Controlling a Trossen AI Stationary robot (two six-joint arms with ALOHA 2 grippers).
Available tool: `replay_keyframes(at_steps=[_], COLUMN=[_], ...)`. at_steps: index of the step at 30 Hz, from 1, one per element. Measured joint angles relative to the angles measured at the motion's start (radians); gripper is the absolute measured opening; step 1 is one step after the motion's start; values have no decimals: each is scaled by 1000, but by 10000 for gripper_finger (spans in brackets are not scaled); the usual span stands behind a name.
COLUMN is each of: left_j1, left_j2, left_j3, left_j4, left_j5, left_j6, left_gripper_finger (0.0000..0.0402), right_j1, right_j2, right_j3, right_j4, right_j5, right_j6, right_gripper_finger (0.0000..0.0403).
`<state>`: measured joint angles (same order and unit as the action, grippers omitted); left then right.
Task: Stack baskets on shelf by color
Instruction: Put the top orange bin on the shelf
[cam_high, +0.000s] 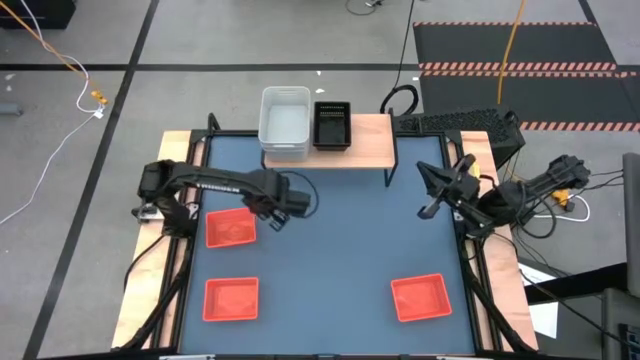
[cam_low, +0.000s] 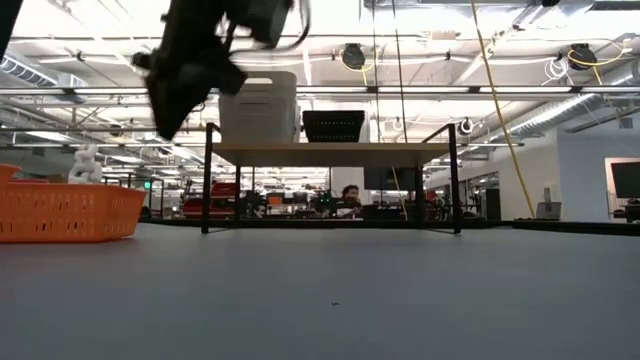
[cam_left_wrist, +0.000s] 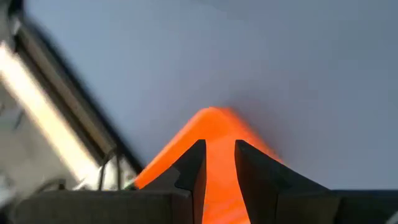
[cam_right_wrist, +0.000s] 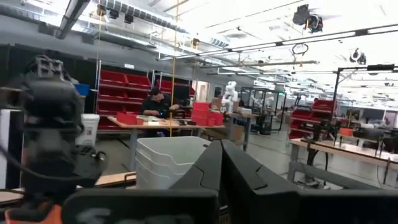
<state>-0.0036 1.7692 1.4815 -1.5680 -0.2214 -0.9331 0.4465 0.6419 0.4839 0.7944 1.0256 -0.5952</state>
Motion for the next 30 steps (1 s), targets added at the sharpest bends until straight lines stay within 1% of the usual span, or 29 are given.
replay_keyframes(at_steps=[2,4,8,11,13,18,22,26,30], left_j1=[30,44,53,56,56,47,53,51,22], left_j2=[-30,-79,-154,-185,-193,-200,-200,-201,-201], left_j3=[-72,-159,-316,-397,-429,-439,-392,-329,-333], left_j4=[44,128,289,328,326,353,335,309,355], left_j5=[0,6,71,119,128,135,165,137,113], left_j6=[-26,-46,-76,-102,-108,-107,-87,-70,-49], left_gripper_finger=[88,88,88,88,88,88,88,89,97], right_j1=[0,0,0,0,0,0,0,0,0], right_j2=[-7,-13,-18,-18,-18,-18,-18,-18,-18], right_j3=[0,0,0,0,0,0,0,0,0], right_j4=[1,1,-1,-1,-1,2,10,11,18], right_j5=[21,48,56,52,51,47,45,44,44], right_j6=[-1,-1,-9,-9,-9,4,2,-1,-12], right_gripper_finger=[0,0,0,0,0,0,0,0,0])
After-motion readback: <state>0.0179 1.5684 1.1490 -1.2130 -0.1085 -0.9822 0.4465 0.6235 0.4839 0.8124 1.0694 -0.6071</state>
